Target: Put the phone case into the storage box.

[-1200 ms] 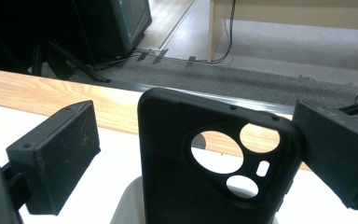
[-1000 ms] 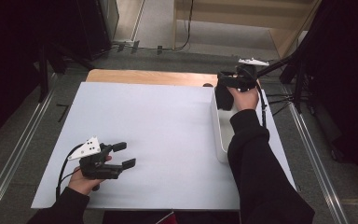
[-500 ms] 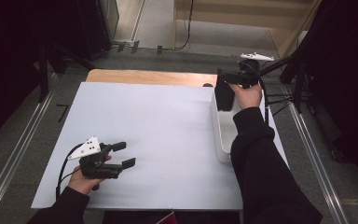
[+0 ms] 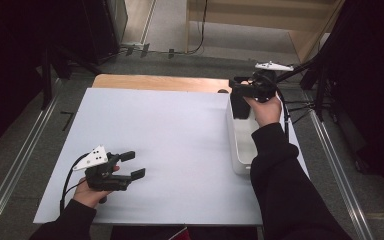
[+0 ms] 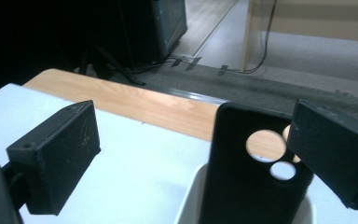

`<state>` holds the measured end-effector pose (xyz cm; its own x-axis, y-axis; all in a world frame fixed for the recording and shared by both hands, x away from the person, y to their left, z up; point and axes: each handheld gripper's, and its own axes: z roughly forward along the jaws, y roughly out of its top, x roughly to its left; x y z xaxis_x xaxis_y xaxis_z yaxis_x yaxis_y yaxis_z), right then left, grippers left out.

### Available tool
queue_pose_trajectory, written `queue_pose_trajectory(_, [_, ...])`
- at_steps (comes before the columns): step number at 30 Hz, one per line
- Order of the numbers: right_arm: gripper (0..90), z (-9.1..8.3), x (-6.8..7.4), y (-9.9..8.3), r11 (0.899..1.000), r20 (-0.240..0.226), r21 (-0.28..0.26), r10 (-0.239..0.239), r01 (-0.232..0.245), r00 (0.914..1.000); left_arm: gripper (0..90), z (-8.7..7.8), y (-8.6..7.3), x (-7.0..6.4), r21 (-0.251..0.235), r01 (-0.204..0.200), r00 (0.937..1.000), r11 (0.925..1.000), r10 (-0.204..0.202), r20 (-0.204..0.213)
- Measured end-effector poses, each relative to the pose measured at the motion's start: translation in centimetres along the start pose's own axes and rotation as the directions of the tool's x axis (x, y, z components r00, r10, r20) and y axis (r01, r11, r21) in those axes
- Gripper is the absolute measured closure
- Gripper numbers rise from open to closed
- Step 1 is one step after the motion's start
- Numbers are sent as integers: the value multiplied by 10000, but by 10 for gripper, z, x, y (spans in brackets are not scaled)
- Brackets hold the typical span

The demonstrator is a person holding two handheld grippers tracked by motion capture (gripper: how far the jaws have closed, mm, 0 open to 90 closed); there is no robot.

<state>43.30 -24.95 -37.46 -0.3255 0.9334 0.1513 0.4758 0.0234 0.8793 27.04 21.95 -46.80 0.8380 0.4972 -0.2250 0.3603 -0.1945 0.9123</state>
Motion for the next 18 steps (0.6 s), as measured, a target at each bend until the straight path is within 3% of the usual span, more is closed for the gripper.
queue_pose_trajectory(6, [10,-7,11,-9,9992,-168,56,-387,388,9991,229,1,0,0,-30,-2,10000,10000,2,10])
queue_pose_trajectory(12, [10,-14,20,-15,9997,-519,39,-239,241,9984,229,1,0,0,-16,-20,10000,10000,20,-1])
queue_pose_trajectory(18, [11,-22,28,-20,9991,-343,48,-425,427,9985,229,1,0,1,8,-59,10000,10000,59,-9])
